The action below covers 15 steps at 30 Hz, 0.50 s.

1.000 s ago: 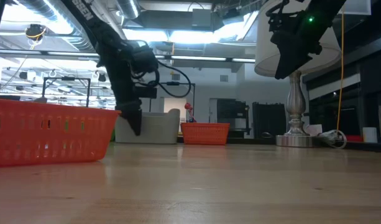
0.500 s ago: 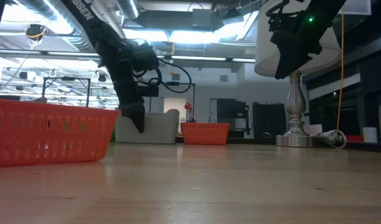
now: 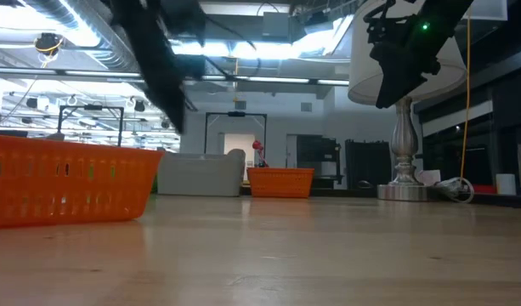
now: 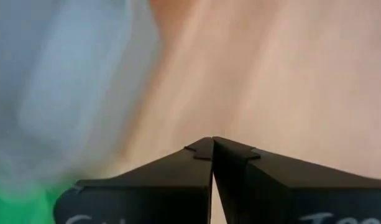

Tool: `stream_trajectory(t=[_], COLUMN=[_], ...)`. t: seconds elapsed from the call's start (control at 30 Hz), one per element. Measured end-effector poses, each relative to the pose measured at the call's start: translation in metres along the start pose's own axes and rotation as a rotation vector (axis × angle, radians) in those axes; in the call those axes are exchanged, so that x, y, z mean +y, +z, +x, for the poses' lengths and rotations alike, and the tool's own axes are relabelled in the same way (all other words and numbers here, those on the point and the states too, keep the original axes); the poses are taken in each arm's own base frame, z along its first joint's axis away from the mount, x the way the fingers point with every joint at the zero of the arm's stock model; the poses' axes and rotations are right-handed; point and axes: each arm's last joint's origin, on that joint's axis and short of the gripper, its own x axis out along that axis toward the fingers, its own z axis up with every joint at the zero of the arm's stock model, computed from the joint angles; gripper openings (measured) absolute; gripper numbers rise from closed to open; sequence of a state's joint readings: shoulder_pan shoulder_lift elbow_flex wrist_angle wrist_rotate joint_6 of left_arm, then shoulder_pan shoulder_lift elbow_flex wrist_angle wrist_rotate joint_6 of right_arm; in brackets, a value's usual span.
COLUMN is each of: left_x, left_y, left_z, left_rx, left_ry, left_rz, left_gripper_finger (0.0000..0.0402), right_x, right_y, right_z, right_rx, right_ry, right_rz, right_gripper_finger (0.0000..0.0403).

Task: Stack baskets by color
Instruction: Move the bottom bins to the top of the table

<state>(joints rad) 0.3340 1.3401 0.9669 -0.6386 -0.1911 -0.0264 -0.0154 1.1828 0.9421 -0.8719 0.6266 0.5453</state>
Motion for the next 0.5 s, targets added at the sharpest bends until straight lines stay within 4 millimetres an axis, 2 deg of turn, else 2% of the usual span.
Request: stream_trajectory(t=[0.1,0.17,0.3,0.43,0.5], left_x=[-0.013,-0.024,-0.059,-0.108,-0.125], left_y=[-0.013,-0.022,-0.038,-0.054,-0.062], left_z=[-0.032,-0.044,-0.048,-0.042,-0.046], left_rx=[0.095,0.147,0.181,0.256,0.298], left_ry=[-0.093,-0.183,-0.292,-0.390,-0.405], left_rz=[-0.123,-0.196,-0.282,-0.200,-0.174], left_gripper_finger=[0.0000,0.0000,0.0000,0.0000,0.0000], right_x=[0.000,0.000,0.000,0.000,0.000], right_y=[0.000,0.000,0.000,0.000,0.000], right_z=[0.000,0.000,0.000,0.000,0.000], right_rx=[0.000,0.000,0.000,-0.001,-0.003], right_ry=[0.000,0.000,0.000,0.000,0.002], right_rz=[0.000,0.001,0.002,0.003,0.004], right_gripper_finger=[0.0134,0.0134,0.0134,0.0134,0.0134])
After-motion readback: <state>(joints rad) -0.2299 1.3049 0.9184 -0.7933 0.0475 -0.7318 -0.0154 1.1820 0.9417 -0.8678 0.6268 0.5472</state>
